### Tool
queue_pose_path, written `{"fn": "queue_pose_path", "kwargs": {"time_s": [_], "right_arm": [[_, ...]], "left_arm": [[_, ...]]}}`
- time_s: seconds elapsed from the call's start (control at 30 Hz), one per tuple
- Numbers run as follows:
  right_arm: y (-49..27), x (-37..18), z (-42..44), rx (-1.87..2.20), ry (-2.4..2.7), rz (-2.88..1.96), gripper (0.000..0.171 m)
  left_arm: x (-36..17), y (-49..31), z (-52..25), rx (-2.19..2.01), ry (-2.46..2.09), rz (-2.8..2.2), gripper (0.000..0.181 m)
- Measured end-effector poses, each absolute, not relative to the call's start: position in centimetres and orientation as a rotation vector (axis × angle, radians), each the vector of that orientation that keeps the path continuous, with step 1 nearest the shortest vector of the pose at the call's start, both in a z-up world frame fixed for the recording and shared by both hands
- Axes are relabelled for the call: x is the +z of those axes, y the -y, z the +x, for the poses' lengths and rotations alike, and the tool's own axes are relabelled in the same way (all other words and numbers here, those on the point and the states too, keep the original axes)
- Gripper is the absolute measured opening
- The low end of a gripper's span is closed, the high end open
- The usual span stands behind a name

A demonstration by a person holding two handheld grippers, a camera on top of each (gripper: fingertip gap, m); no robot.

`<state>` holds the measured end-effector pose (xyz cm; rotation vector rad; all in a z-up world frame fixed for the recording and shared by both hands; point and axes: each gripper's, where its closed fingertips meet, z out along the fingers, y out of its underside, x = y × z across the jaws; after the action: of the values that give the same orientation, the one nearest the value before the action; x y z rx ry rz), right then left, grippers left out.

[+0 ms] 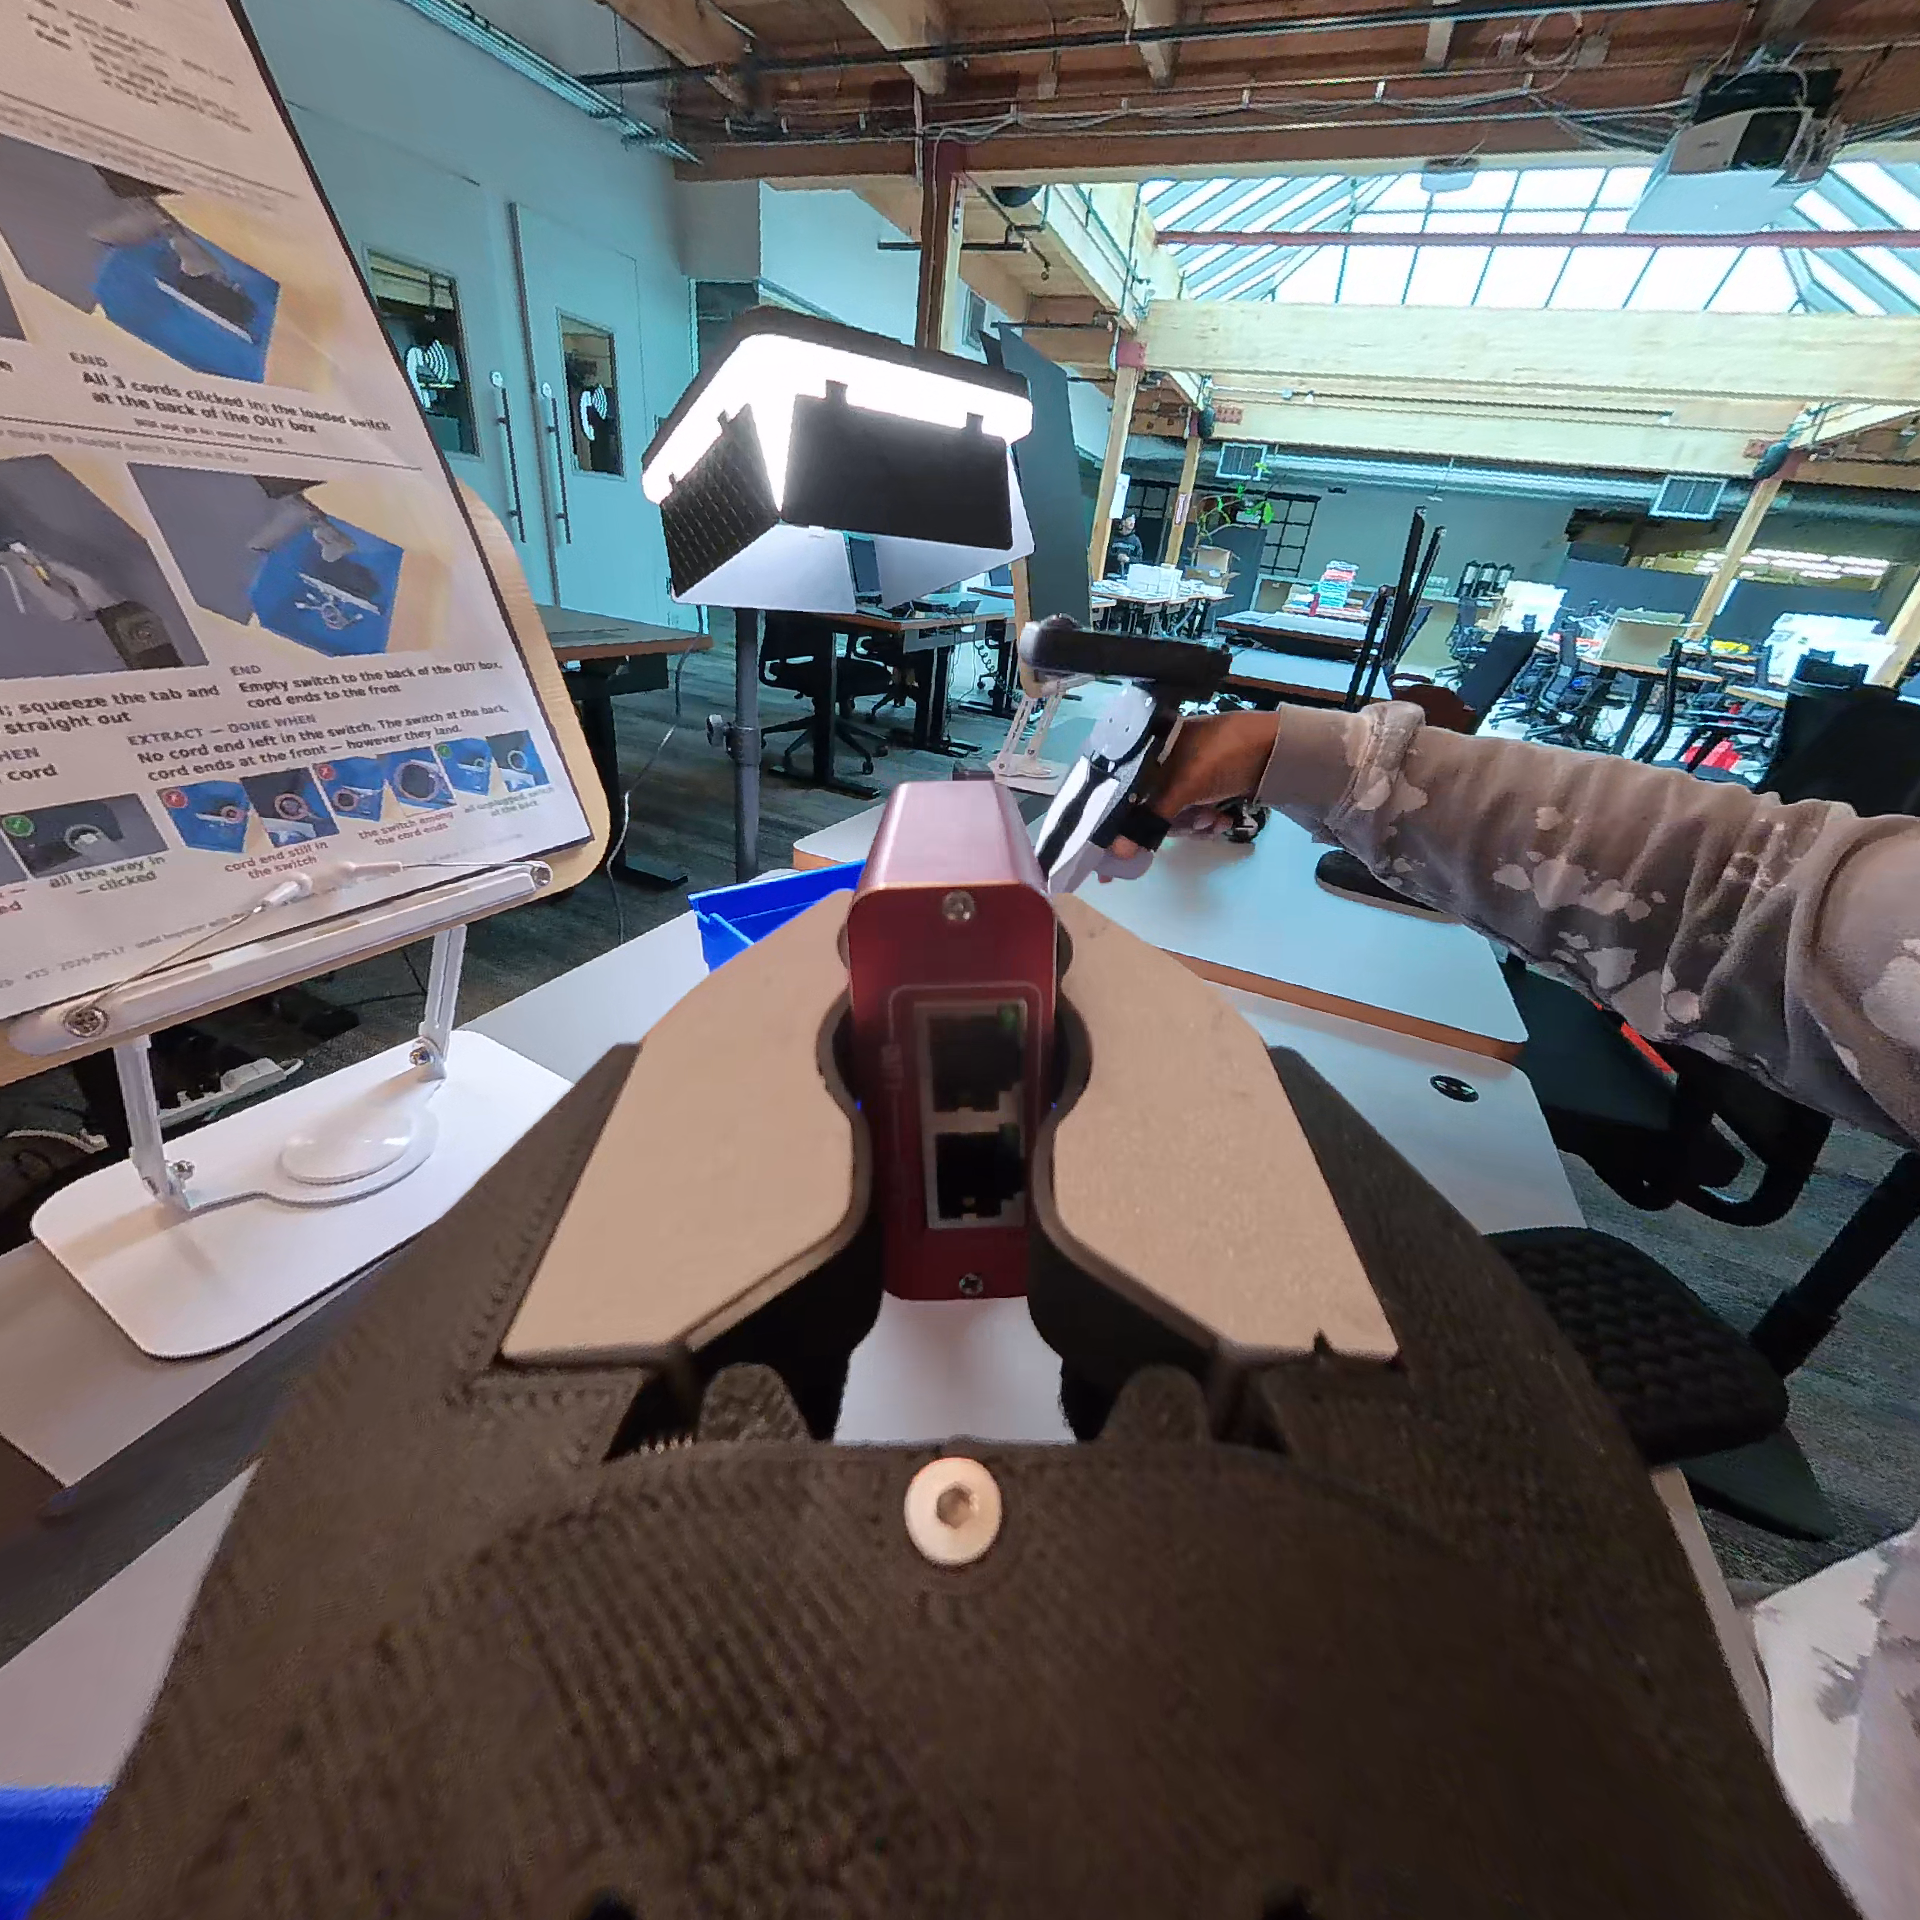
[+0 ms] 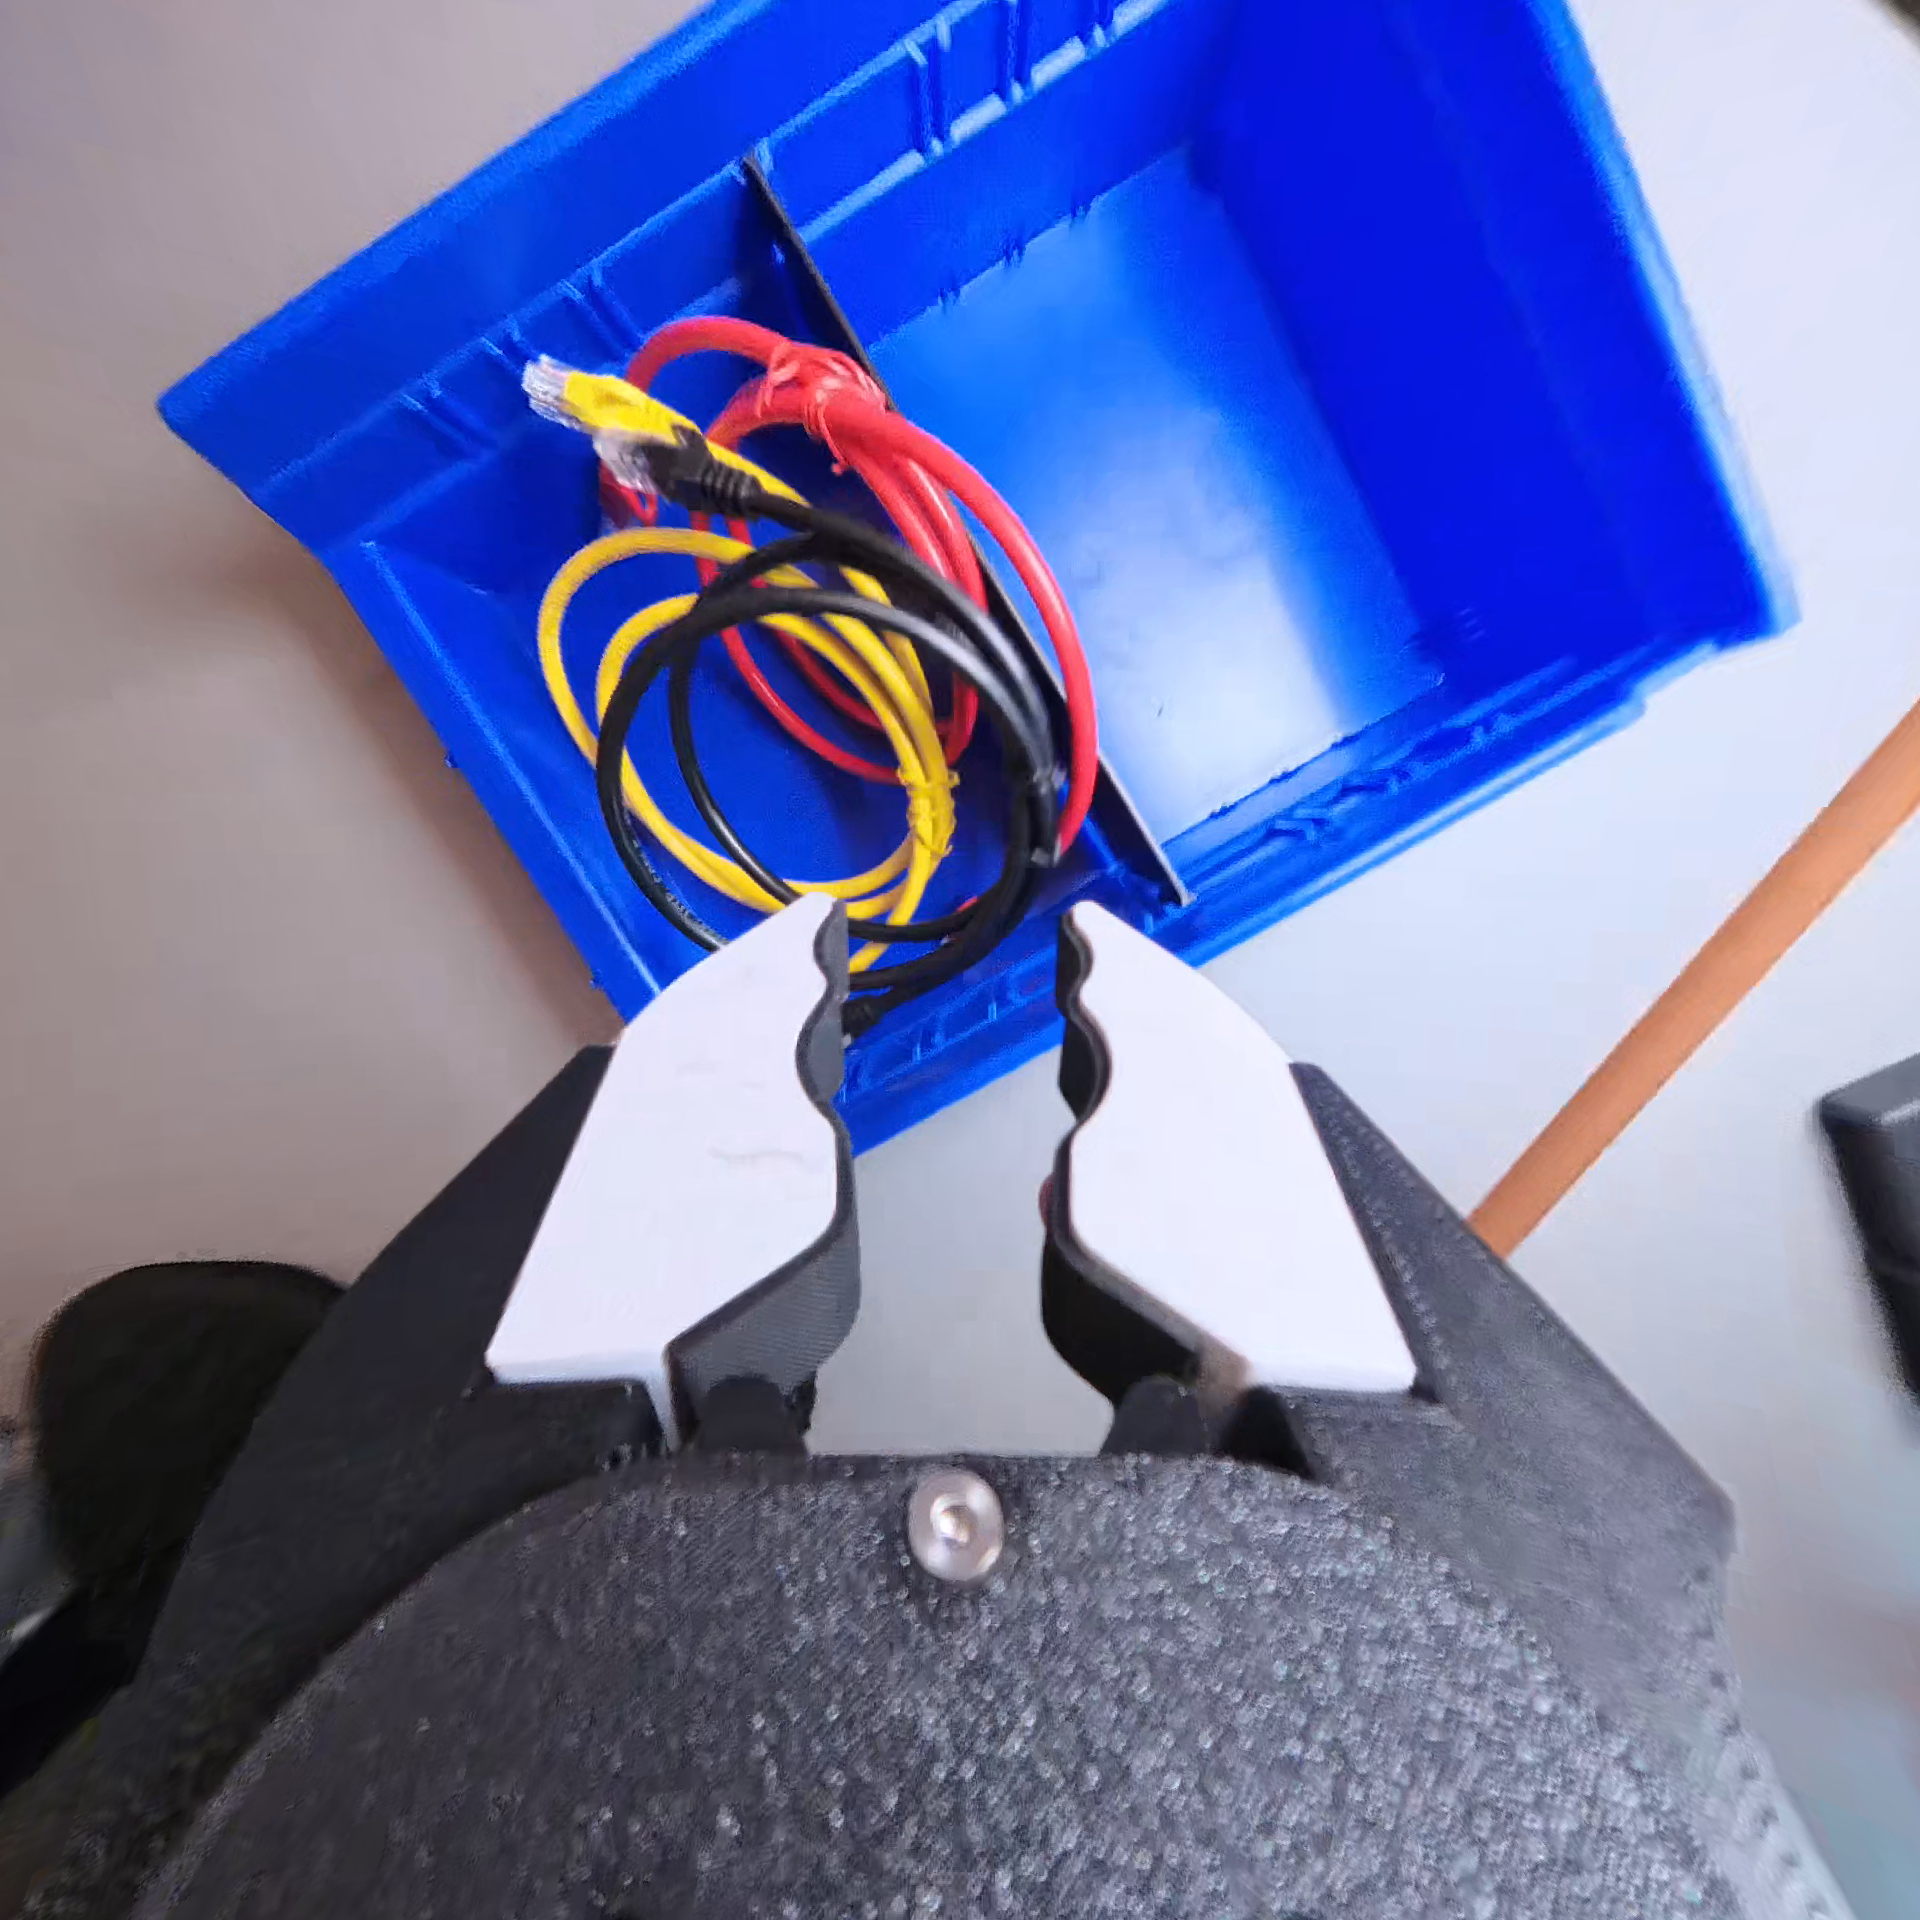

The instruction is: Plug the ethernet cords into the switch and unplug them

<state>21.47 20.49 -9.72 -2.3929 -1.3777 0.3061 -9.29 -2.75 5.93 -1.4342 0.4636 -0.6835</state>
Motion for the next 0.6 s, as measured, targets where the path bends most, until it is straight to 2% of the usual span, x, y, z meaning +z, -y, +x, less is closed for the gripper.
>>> {"fn": "queue_pose_path", "kwargs": {"time_s": [0.2,0.3,0.43,0.6], "right_arm": [[-21.2,-11.9,19.1,-0.093,1.625,-2.162,0.041],[-22.1,-13.3,18.2,-0.278,1.704,-2.052,0.037],[-21.9,-15.7,16.4,-0.297,1.778,-2.020,0.020],[-21.1,-15.4,14.9,-0.315,1.817,-1.994,0.016]], "left_arm": [[5.4,2.5,-9.0,-0.676,-0.477,-1.455,0.029],[5.3,2.5,-8.9,-0.667,-0.482,-1.457,0.029],[5.2,2.6,-8.7,-0.678,-0.485,-1.458,0.029],[5.1,2.6,-8.5,-0.684,-0.498,-1.462,0.029]]}}
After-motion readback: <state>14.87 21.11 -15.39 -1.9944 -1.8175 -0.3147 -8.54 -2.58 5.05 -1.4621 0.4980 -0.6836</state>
